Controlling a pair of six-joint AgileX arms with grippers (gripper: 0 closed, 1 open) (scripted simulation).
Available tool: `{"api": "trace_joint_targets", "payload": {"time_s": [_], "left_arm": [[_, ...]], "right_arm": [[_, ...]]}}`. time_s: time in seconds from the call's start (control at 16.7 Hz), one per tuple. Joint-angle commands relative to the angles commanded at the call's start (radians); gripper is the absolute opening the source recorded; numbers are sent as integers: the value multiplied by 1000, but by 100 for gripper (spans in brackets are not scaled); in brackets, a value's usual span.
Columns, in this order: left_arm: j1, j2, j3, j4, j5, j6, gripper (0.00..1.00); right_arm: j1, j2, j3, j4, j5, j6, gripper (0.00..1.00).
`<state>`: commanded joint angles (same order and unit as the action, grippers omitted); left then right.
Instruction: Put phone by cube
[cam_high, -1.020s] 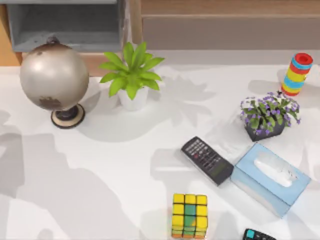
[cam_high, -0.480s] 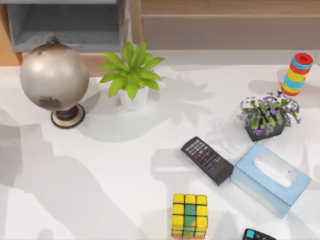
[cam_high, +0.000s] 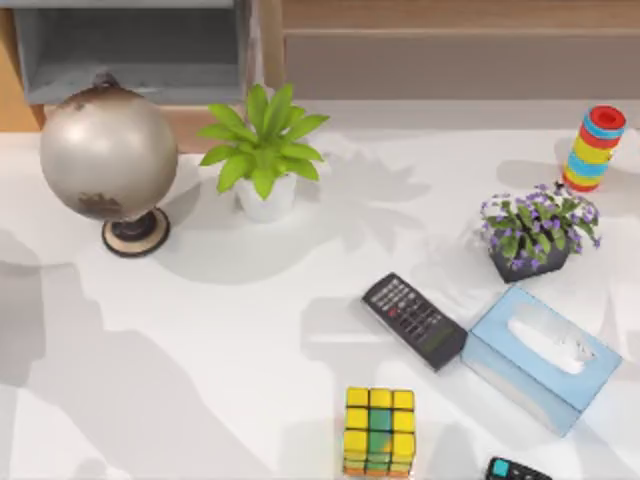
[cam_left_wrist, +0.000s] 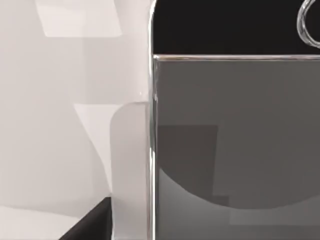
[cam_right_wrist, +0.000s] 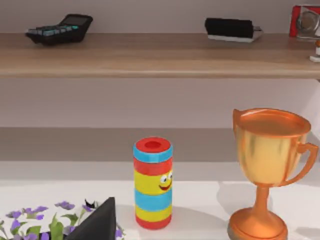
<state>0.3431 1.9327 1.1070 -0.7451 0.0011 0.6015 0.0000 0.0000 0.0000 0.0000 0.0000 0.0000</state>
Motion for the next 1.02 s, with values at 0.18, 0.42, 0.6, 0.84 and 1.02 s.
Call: {"api": "trace_joint_targets", "payload": {"time_s": [0.18, 0.42, 0.6, 0.84, 1.02], "left_arm": [[0, 0, 0, 0, 0, 0, 85], [0, 0, 0, 0, 0, 0, 55], [0, 0, 0, 0, 0, 0, 32], [0, 0, 0, 0, 0, 0, 2], [0, 0, 0, 0, 0, 0, 0]], "right_arm": [[0, 0, 0, 0, 0, 0, 100], [0, 0, 0, 0, 0, 0, 100], [0, 0, 0, 0, 0, 0, 100], [0, 0, 0, 0, 0, 0, 100], [0, 0, 0, 0, 0, 0, 100]]}}
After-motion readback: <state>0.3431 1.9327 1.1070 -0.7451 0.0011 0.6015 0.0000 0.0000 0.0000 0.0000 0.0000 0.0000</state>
